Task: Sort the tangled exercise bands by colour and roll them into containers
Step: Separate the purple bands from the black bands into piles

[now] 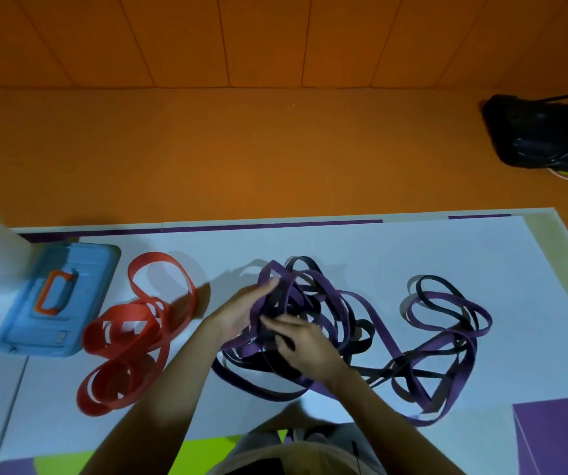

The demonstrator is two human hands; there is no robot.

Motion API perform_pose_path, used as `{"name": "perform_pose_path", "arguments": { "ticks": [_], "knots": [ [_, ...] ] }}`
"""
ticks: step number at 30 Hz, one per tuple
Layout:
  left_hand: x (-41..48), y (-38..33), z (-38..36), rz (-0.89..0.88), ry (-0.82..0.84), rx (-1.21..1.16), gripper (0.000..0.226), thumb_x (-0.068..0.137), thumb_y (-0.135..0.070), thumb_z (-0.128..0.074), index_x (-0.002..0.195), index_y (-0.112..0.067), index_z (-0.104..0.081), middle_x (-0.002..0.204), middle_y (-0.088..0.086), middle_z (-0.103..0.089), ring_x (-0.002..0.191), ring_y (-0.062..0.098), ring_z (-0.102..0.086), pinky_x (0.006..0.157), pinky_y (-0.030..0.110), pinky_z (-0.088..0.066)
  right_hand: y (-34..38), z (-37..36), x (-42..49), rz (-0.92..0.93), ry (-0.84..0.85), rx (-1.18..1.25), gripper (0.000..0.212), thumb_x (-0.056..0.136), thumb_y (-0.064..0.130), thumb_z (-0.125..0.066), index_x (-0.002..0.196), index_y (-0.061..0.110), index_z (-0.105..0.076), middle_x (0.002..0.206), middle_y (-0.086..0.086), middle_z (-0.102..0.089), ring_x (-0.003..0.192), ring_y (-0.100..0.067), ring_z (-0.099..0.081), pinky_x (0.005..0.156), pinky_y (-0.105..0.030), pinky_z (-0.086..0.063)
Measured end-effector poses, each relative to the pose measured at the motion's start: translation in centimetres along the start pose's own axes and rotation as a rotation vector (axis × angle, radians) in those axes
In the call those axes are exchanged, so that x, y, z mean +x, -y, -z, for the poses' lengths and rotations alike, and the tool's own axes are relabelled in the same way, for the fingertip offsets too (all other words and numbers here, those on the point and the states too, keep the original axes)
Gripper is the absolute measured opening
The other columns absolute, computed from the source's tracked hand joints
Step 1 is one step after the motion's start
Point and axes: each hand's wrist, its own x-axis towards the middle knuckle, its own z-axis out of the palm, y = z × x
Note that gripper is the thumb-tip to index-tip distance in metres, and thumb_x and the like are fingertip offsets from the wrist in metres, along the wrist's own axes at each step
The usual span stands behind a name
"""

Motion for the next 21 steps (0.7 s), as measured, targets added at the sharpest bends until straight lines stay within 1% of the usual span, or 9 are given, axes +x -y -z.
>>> {"name": "perform_pose_path", "arguments": {
  "ticks": [2, 5, 7, 8, 10, 12, 14, 17, 21],
  "knots": [
    [0.4, 0.5, 0.1, -0.022, -0.061, 0.167, 0.030, 0.090, -0.027, -0.081, 0.117, -0.015, -0.078, 0.115, 0.010, -0.078, 0.112, 0.027, -0.073, 0.099, 0.035, -0.055, 0.2, -1.6, -0.8, 0.079, 0.103, -0.114, 0.054, 0.095, 0.009, -0.048, 0.147, 0.019, -0.057, 0.126, -0.002, -0.070, 0.105, -0.019, -0.066, 0.090, -0.031, -0.051],
    [1.4, 1.7, 1.2, -0.004, -0.275, 0.260, 0.026, 0.083, -0.013, -0.085, 0.108, -0.011, -0.079, 0.101, 0.009, -0.081, 0.106, 0.032, -0.075, 0.094, 0.038, -0.058, 0.1, -2.0, -1.7, -0.007, 0.196, -0.101, 0.044, 0.095, 0.005, -0.049, 0.136, 0.020, -0.055, 0.107, -0.008, -0.070, 0.087, -0.026, -0.063, 0.077, -0.037, -0.047],
    [1.5, 2.1, 1.8, 0.008, -0.290, 0.160, 0.025, 0.086, -0.017, -0.083, 0.110, -0.011, -0.079, 0.103, 0.012, -0.080, 0.107, 0.033, -0.075, 0.098, 0.045, -0.058, -0.3, -1.7, -2.1, -0.183, 0.174, -0.095, 0.032, 0.099, 0.009, -0.047, 0.128, 0.022, -0.054, 0.097, -0.008, -0.064, 0.077, -0.023, -0.058, 0.070, -0.038, -0.045],
    [1.3, 2.2, 2.1, 0.016, -0.261, 0.084, 0.025, 0.088, -0.018, -0.081, 0.112, -0.011, -0.079, 0.108, 0.013, -0.079, 0.109, 0.032, -0.074, 0.101, 0.047, -0.057, -0.5, -1.2, -2.0, -0.320, 0.128, -0.040, 0.028, 0.101, 0.012, -0.046, 0.125, 0.021, -0.057, 0.095, -0.008, -0.061, 0.075, -0.020, -0.056, 0.068, -0.036, -0.044],
    [0.8, 2.2, 2.5, 0.022, -0.186, -0.028, 0.026, 0.091, -0.016, -0.078, 0.116, -0.009, -0.079, 0.118, 0.014, -0.077, 0.114, 0.031, -0.073, 0.104, 0.048, -0.055, -1.5, -0.5, -1.8, -0.558, 0.053, -0.051, 0.024, 0.102, 0.012, -0.047, 0.123, 0.018, -0.058, 0.107, -0.008, -0.058, 0.083, -0.019, -0.059, 0.074, -0.036, -0.050],
    [0.2, 2.6, 2.6, 0.039, -0.136, -0.113, 0.028, 0.093, -0.014, -0.075, 0.120, -0.005, -0.076, 0.123, 0.014, -0.075, 0.116, 0.032, -0.072, 0.105, 0.047, -0.054, -2.6, 0.0, -1.6, -0.693, -0.046, -0.104, 0.024, 0.101, 0.010, -0.052, 0.123, 0.016, -0.055, 0.122, -0.009, -0.053, 0.099, -0.030, -0.064, 0.087, -0.044, -0.056],
    [-0.2, 3.2, 2.6, 0.053, -0.139, -0.196, 0.032, 0.093, -0.015, -0.077, 0.122, -0.003, -0.074, 0.122, 0.016, -0.075, 0.116, 0.032, -0.072, 0.102, 0.046, -0.056, -2.6, 0.7, -1.1, -0.787, -0.115, -0.057, 0.029, 0.098, 0.013, -0.064, 0.124, 0.015, -0.053, 0.130, -0.011, -0.049, 0.106, -0.036, -0.064, 0.093, -0.047, -0.057],
    [-0.1, 4.4, 2.5, 0.076, -0.212, -0.275, 0.039, 0.086, -0.010, -0.083, 0.120, 0.006, -0.072, 0.116, 0.022, -0.074, 0.108, 0.031, -0.074, 0.099, 0.046, -0.058, -2.3, 1.3, -0.3, -0.878, -0.119, -0.004, 0.047, 0.092, 0.018, -0.076, 0.131, 0.013, -0.049, 0.141, -0.014, -0.042, 0.113, -0.037, -0.064, 0.097, -0.040, -0.054],
    [0.0, 5.3, 2.3, 0.081, -0.310, -0.338, 0.024, 0.093, 0.006, -0.061, 0.114, 0.014, -0.068, 0.113, 0.029, -0.073, 0.087, 0.031, -0.075, 0.088, 0.044, -0.061, -2.3, 0.7, 0.0, -0.951, -0.067, -0.014, 0.066, 0.087, 0.022, -0.083, 0.140, 0.015, -0.045, 0.152, -0.019, -0.032, 0.118, -0.039, -0.064, 0.100, -0.042, -0.056]
  ]
}}
